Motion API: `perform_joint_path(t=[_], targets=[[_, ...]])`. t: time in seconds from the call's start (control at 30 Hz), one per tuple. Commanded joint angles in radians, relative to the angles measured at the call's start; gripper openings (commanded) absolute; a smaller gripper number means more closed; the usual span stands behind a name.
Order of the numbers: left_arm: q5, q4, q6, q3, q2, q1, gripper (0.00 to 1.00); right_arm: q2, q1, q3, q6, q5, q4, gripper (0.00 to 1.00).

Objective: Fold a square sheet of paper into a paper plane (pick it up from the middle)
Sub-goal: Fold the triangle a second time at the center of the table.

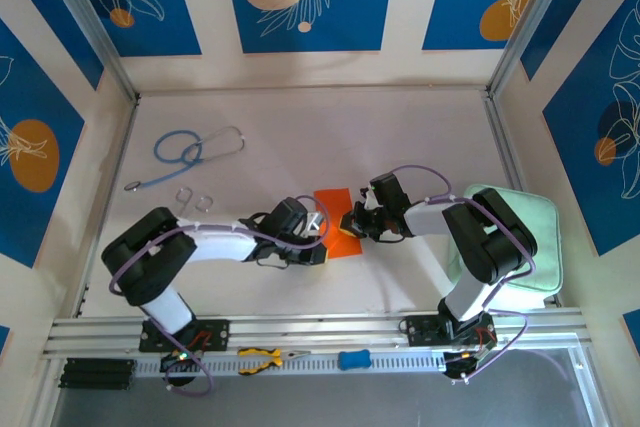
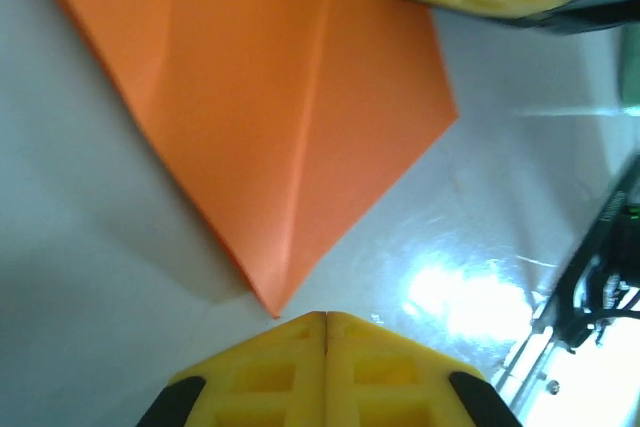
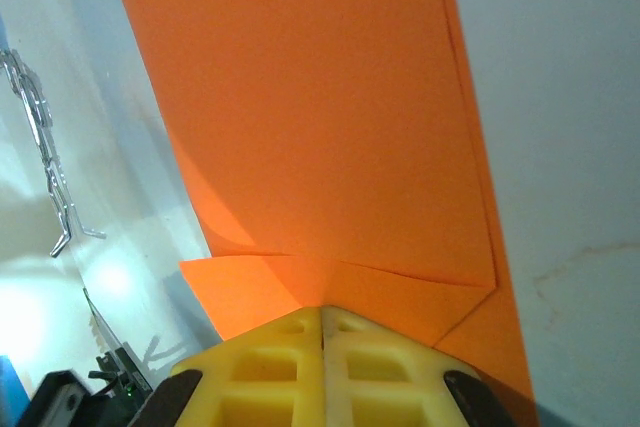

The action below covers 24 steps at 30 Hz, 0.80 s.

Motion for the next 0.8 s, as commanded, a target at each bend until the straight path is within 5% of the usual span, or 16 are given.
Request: perform_joint_path(t=[0.0,0.4,0.77], targets=[[-0.016,-0.008,0.012,0.042,-0.054,0.000,0.00,0.003,-0.011,-0.028,-0.015,0.049,-0.085,0.00],[-0.061,0.043,0.000,0.160,0.171,0.008,0.00,0.012,-0.011,-0.024,-0.015,0.037,-0.081,0.00],[-0.056,0.075,-0.057,-0.023,0.161,0.009,0.00,-0.021,-0.016,0.013,-0.037,-0.010,-0.079,0.00]])
